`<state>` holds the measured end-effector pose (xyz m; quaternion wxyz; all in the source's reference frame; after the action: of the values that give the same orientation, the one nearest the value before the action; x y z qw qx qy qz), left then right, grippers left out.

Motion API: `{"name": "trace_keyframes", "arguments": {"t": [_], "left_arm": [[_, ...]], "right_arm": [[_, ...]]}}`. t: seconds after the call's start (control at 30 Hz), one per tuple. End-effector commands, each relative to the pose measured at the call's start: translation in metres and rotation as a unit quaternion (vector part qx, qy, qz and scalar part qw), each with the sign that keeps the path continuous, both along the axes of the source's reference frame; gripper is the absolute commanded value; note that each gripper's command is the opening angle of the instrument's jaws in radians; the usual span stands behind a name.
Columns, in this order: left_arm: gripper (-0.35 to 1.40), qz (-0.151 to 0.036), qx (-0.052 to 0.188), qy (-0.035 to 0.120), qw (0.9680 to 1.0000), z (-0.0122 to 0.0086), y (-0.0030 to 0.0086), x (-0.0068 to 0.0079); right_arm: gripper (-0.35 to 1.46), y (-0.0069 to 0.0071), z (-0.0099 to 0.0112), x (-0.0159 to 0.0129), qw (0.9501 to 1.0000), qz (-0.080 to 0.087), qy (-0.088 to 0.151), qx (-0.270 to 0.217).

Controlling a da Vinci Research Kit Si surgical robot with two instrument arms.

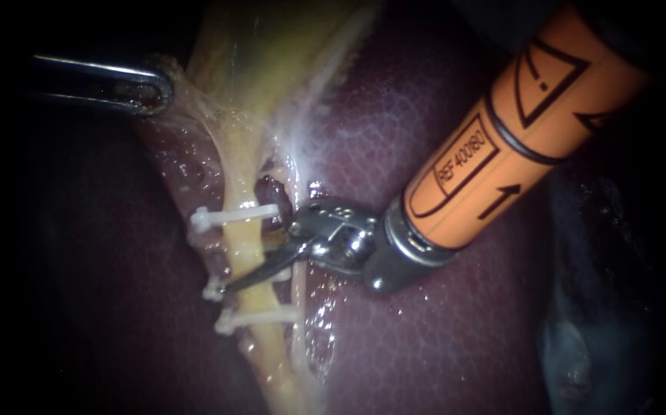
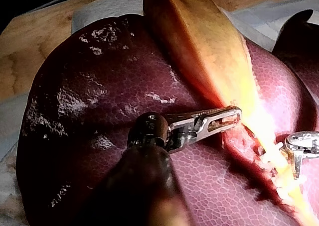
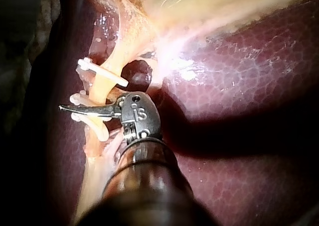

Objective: Go to the cutting position left tube

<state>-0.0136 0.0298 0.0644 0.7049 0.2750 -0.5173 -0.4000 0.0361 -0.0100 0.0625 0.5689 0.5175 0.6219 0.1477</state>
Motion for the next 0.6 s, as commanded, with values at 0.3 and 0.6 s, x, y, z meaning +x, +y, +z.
{"name": "trace_keyframes", "arguments": {"t": [0.3,0.6], "left_arm": [[-0.35,0.000,0.000,0.000,1.0000,0.0000,0.0000,0.0000],[-0.35,0.000,0.000,0.000,1.0000,0.0000,0.0000,0.0000]], "right_arm": [[1.30,0.0001,0.0002,0.0008,1.0000,0.006,0.004,0.003],[1.29,0.0001,0.0001,0.0012,1.0000,0.007,0.005,0.003]]}}
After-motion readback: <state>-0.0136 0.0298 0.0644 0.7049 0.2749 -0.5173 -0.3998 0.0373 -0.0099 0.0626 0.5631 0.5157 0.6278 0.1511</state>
